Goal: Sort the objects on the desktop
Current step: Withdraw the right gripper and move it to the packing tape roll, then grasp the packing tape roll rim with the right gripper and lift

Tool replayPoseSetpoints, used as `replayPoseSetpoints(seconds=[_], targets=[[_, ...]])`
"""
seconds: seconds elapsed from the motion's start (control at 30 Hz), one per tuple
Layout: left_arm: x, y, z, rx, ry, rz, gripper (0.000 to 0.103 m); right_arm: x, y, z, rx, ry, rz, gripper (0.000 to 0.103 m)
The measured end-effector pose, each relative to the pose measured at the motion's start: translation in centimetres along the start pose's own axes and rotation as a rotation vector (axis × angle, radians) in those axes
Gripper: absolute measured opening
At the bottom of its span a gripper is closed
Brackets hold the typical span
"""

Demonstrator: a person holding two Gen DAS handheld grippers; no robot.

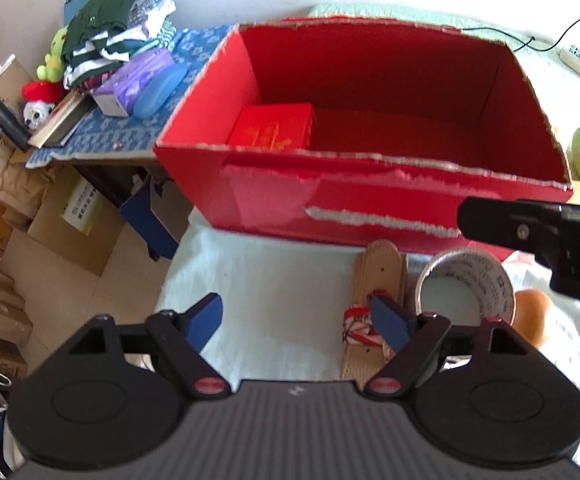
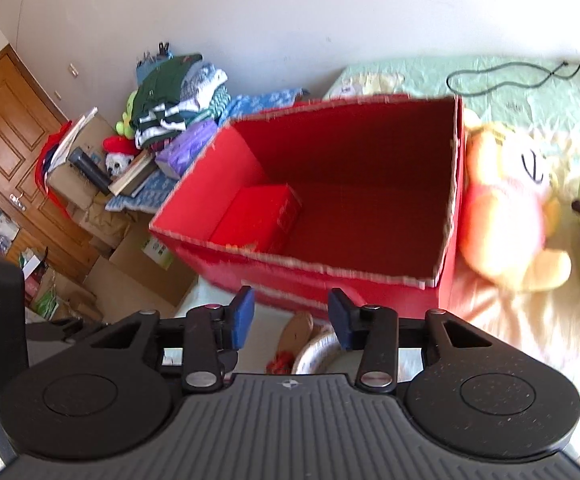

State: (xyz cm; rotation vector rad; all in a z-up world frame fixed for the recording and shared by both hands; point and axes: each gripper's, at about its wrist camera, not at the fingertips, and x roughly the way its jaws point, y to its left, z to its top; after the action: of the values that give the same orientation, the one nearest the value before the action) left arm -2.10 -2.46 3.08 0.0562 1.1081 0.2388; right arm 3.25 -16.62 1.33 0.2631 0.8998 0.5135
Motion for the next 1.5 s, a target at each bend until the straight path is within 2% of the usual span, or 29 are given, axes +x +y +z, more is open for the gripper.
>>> replayPoseSetpoints(seconds=[0.27,0.47,0.67,0.93,1.17,1.3,1.5], targets=[[1.2,0.2,-2.1,-0.007,0.030,-0.012,0.089,-0.2,-1.0,-2.2,0.020,0.042,0.009,0.045],[2.6,1.7,-3.3,-0.025,0.066,-0.105,0.087,-0.7,-2.4,-3.5,0.049,0.051,-0.054,0.043],[2.7,1.9,-3.4,0.016,0.044,-0.190,0.082,-0.9,-4.6,-4.8,0.121,0.060,-0.104,0.035],[1.7,0.1,-2.0,0.125,-0.001,-0.347,0.067,-1.4,-6.0,-5.5,0.199,0.019,-0.131,0.019],[3.3,-2.3,-0.3,0.199,0.031,-0.388,0.053,-0.4,-4.9,-4.9,0.147,0.002,-0.154,0.018],[4.7,-2.8,0.1,0.211,0.059,-0.392,0.048,0.6,-5.1,-4.6,0.146,0.026,-0.156,0.018],[5.0,-3.7,0.4,0.249,0.055,-0.394,0.040,2.2,-5.3,-4.2,0.142,0.060,-0.169,0.020]])
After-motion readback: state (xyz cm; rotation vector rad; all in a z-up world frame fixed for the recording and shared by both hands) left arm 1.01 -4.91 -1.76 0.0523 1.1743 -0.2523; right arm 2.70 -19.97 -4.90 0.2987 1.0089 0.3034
